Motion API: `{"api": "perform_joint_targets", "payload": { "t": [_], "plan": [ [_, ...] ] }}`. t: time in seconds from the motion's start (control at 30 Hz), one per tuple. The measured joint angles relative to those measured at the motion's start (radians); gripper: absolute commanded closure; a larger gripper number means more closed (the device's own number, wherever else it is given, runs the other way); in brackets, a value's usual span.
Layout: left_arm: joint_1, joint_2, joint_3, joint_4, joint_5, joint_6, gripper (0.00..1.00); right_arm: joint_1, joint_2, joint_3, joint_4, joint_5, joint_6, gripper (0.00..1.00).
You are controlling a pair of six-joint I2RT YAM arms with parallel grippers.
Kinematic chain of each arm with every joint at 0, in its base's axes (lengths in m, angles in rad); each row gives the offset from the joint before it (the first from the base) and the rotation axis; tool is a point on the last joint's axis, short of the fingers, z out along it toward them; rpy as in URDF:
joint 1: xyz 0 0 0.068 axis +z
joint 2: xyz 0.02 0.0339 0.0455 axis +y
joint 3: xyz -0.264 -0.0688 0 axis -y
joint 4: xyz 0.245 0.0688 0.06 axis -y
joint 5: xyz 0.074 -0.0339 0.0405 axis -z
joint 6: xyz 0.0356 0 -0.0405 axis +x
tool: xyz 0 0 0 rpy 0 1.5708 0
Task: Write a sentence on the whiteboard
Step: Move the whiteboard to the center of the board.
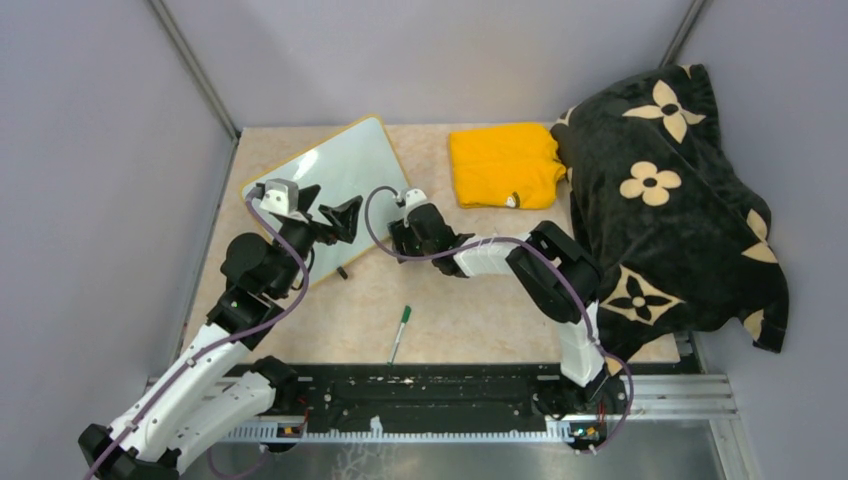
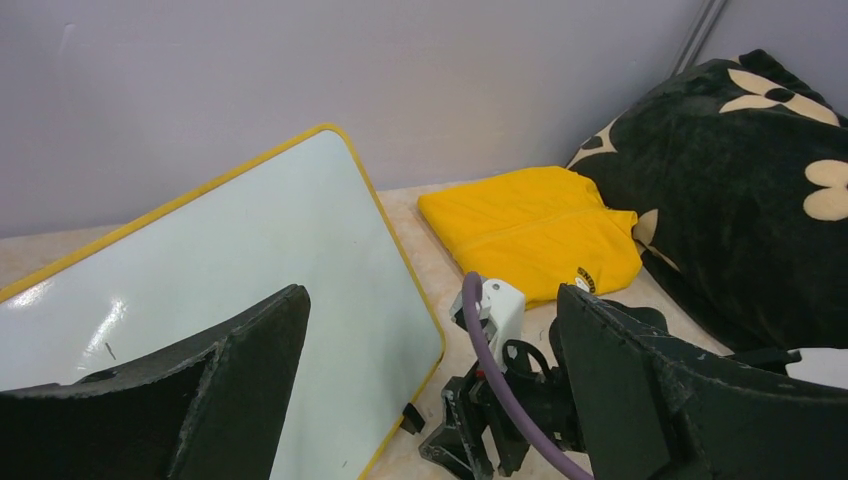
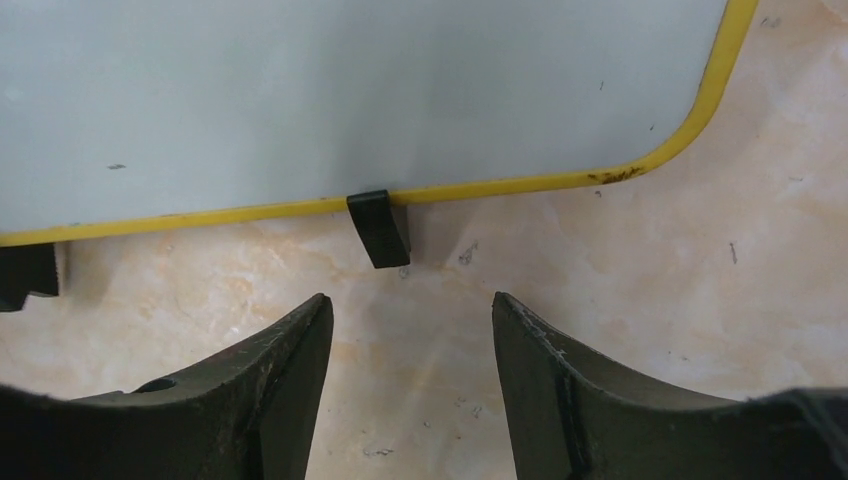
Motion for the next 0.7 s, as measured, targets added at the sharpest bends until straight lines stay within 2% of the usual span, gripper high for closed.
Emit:
{"api": "perform_joint_targets", "payload": {
  "t": [0.7],
  "plan": [
    [-0.001,0.000,0.000,0.000,0.003,-0.004,0.01,0.000,0.088,0.048,0.052,0.005,-0.049,0.58]
  ]
}}
